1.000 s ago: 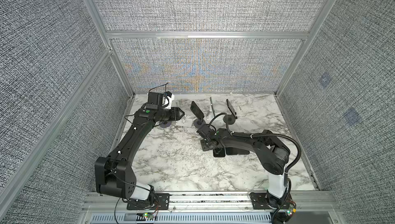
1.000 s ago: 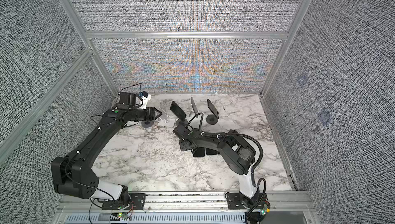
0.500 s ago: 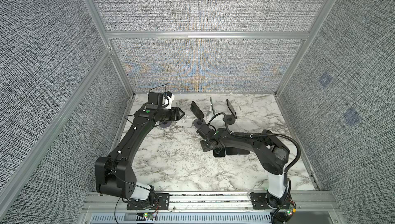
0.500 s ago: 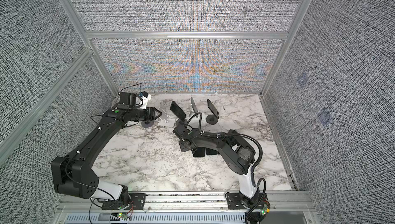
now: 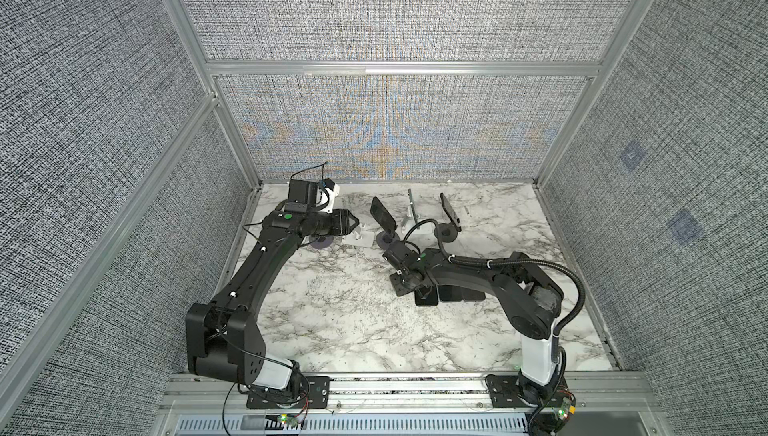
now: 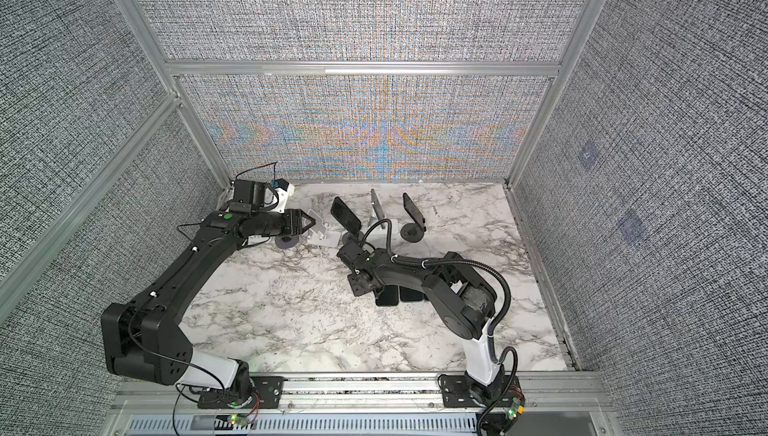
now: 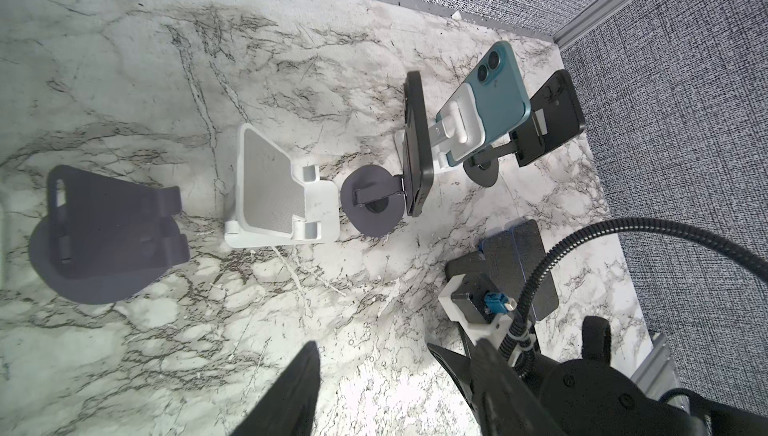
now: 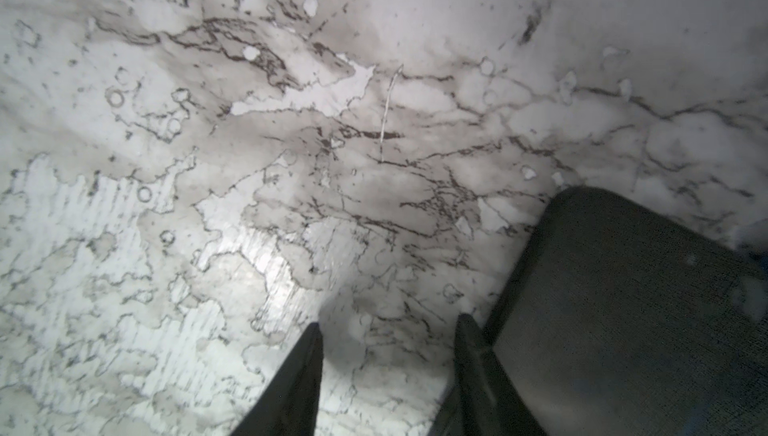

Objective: Remove the phone from the phone stand
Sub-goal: 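Open the right gripper to release the phone onto the table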

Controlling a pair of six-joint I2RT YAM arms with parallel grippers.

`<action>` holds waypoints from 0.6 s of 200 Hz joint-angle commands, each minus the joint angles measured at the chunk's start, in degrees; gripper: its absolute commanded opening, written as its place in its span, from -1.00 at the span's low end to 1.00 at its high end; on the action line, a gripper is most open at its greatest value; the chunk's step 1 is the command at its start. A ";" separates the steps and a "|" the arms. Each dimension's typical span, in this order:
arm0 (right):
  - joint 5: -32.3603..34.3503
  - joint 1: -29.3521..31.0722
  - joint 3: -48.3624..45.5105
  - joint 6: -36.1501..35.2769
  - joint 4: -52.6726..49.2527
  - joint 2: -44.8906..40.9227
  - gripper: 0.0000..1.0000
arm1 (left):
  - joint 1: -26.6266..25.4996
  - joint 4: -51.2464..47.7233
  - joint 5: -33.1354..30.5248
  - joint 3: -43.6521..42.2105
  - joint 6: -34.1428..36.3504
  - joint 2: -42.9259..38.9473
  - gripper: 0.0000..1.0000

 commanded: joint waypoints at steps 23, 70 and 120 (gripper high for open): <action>-1.84 -0.43 0.11 -1.89 -6.98 1.38 -0.12 | 0.05 -0.32 0.07 0.57 0.89 0.34 0.19; -5.23 -1.60 1.72 -0.98 -3.73 -4.04 -0.06 | 0.05 -0.09 2.65 0.79 0.88 0.55 0.23; -5.81 -3.05 -1.73 0.51 -5.50 -15.65 -0.04 | -1.03 1.99 3.18 1.05 0.95 1.43 0.36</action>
